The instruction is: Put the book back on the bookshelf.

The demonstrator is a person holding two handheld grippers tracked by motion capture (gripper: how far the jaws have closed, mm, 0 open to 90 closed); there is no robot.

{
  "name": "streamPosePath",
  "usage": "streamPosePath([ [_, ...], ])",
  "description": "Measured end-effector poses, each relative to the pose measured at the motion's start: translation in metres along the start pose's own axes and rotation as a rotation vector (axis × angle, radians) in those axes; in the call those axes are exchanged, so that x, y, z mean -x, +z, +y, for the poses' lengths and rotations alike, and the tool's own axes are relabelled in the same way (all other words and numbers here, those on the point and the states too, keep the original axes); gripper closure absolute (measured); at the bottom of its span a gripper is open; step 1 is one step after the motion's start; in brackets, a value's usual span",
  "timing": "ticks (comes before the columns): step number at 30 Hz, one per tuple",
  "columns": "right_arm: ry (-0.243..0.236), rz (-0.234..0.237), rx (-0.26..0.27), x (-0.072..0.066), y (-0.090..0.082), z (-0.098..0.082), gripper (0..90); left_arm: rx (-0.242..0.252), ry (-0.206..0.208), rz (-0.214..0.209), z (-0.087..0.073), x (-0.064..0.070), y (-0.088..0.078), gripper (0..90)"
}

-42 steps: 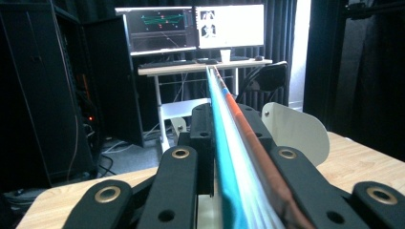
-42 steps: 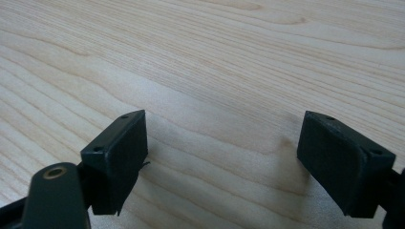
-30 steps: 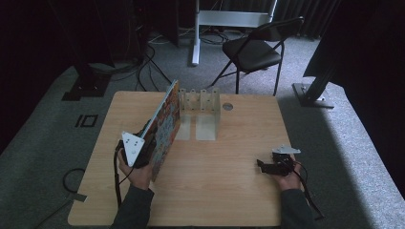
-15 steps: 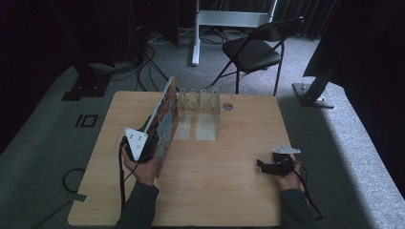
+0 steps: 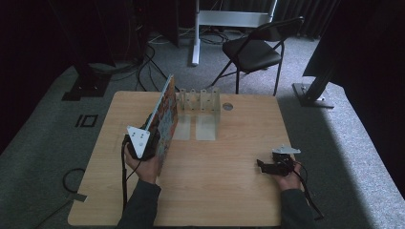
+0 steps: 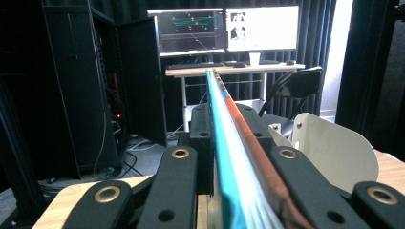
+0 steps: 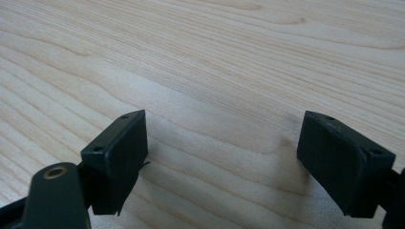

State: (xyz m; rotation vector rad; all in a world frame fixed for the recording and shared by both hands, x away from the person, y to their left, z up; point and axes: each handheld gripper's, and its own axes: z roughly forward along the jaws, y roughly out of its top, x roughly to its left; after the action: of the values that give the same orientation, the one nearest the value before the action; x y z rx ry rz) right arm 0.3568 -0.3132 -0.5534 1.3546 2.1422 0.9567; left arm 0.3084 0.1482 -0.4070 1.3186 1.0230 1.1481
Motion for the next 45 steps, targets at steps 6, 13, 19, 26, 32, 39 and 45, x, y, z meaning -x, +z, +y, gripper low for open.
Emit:
streamPosePath([
  [6,0.000,0.000,0.000,0.000,0.000,0.000,17.4,0.001,-0.017,0.010,0.001,0.000,0.001,79.7],
  [13,-0.001,0.000,0.000,0.000,0.000,0.000,17.4,0.005,-0.023,0.033,0.000,0.001,0.003,79.7],
  [19,-0.001,0.000,0.000,0.000,0.000,0.000,17.4,0.011,-0.014,0.049,-0.001,0.007,0.007,79.7],
  [26,0.000,0.000,0.000,0.000,0.000,0.000,17.4,0.014,0.010,0.070,-0.002,0.016,0.010,79.6],
  [32,0.000,0.001,0.001,0.000,0.000,0.000,17.4,0.018,0.005,0.097,-0.003,0.019,0.014,79.5],
  [39,0.000,0.000,0.000,0.000,0.000,0.000,17.4,0.025,0.013,0.122,-0.005,0.026,0.018,79.5],
  [45,0.000,0.000,0.000,0.000,0.000,0.000,17.4,0.030,0.011,0.133,-0.005,0.028,0.021,79.5],
])
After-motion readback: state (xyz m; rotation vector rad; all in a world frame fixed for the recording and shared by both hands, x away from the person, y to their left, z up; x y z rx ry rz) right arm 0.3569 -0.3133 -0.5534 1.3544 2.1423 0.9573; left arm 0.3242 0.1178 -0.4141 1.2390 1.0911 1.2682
